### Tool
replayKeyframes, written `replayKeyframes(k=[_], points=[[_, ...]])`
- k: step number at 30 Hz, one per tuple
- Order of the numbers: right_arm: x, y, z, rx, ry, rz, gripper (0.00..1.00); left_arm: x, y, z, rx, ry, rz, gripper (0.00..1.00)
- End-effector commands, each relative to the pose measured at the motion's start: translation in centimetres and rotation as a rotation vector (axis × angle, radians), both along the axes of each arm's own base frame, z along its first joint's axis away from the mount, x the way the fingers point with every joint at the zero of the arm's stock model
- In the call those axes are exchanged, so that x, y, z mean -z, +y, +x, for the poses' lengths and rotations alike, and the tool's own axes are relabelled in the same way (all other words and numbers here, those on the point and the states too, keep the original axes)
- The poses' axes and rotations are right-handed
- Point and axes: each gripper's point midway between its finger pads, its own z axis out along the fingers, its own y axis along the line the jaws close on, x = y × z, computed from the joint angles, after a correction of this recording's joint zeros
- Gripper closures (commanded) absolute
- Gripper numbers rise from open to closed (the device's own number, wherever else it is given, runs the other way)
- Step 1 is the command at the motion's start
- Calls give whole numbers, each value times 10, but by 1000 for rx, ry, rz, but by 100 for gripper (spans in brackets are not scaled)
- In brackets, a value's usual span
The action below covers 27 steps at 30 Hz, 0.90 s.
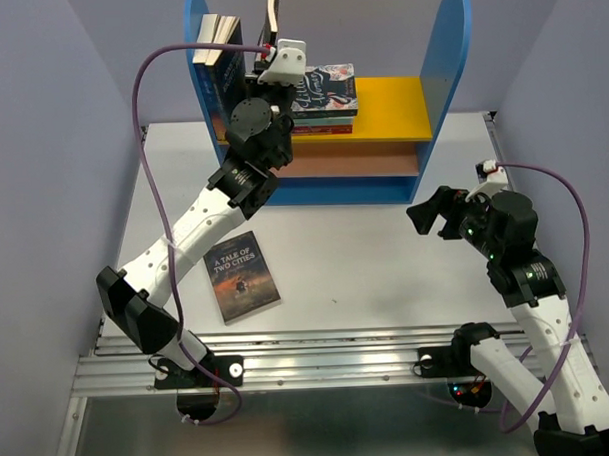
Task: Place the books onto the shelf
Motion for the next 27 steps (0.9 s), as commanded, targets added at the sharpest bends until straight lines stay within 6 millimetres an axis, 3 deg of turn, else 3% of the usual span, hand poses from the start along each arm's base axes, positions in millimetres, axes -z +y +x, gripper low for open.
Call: replayKeyframes(k=[1, 7, 15, 19, 27], points=[[-23, -1, 1, -4, -74, -9, 0, -69, 71, -35, -235, -185, -238, 100], [-25, -2, 0, -4, -85, -17, 0, -60, 81, -33, -312, -203, -261, 100], [-23, -2, 2, -1, -78, -20, 0, -47, 100, -11, -329, -217, -293, 100], [-19, 0, 5, -9, -62, -23, 0, -35, 94, 4, -248, -184, -317, 100], [-17, 2, 6, -18, -53, -19, 0, -16, 86, 10, -180, -140, -341, 100]])
